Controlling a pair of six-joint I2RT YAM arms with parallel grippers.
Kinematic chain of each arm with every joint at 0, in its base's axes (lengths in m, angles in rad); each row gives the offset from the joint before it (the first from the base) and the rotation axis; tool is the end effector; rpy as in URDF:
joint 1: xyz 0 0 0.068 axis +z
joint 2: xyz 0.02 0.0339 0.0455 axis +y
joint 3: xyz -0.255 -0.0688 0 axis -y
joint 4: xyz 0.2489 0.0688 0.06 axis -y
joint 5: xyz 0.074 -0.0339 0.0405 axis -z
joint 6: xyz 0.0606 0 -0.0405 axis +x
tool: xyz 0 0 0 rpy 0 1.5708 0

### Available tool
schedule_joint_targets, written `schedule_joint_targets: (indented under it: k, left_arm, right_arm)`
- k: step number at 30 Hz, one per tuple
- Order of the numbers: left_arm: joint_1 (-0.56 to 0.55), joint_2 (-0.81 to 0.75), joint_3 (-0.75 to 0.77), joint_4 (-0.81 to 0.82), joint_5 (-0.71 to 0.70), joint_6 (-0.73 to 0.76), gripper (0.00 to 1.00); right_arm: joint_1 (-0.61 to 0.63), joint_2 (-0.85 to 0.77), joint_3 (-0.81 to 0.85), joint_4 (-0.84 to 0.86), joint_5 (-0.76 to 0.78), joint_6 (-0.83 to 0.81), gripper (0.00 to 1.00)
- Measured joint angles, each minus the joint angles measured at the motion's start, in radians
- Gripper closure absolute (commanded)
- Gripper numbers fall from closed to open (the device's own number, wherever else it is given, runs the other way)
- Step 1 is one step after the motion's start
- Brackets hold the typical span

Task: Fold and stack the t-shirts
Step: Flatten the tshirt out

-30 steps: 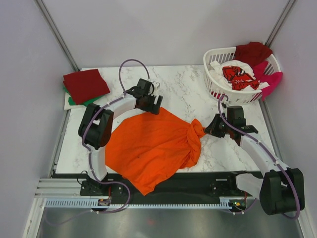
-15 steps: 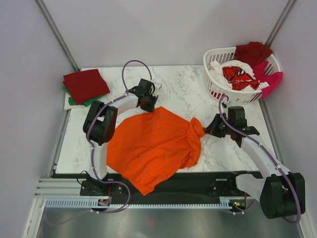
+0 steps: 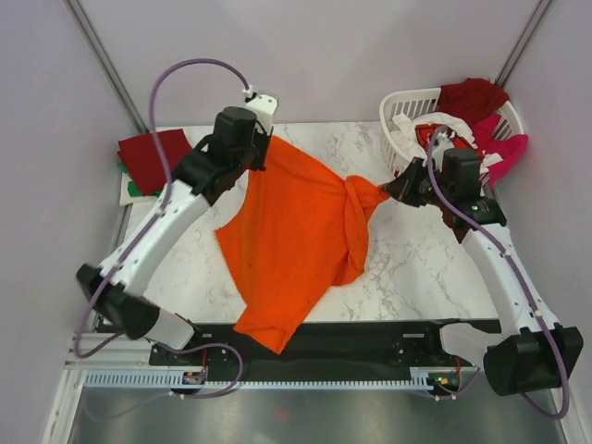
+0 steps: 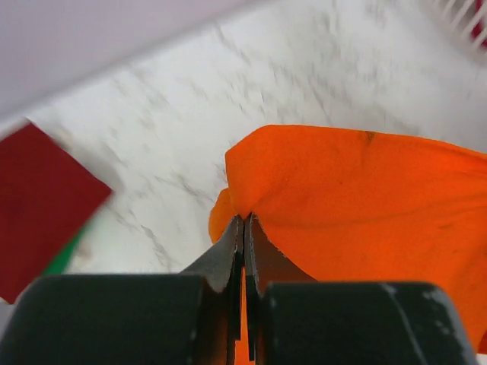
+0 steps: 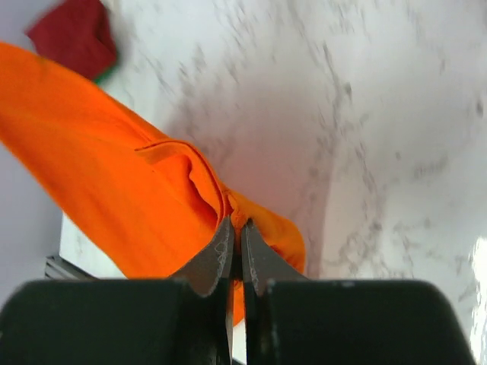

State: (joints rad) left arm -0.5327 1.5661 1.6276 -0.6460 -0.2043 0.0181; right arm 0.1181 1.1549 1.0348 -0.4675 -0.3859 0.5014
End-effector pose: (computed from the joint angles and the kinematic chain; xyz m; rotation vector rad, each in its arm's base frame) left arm 0.3291 -0.1797 0.3701 0.4684 2.0909 -0.0805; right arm 0.2750 0.0556 0.3044 0.1931 2.2029 0.7682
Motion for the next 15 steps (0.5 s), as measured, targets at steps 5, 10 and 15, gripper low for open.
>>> schedule_joint_targets:
  k: [5, 10, 15]
  left_arm:
    - [-0.290, -0.280, -0.030, -0.004, -0.275, 0.039, 0.87]
    - [-0.414, -0.275, -0.312, -0.119, -0.354, -0.168, 0.00]
    - [-0.570, -0.076, -0.574, -0.252, -0.280, -0.396, 0.00]
  right_arm:
    - [0.000, -0.109, 0.057, 0.031, 0.001, 0.008, 0.91]
    - [0.000, -0.180, -0.085, 0.021, 0.002, 0.006, 0.90]
    - [0.000, -0.160, -0.193, -0.062, 0.044, -0.013, 0.89]
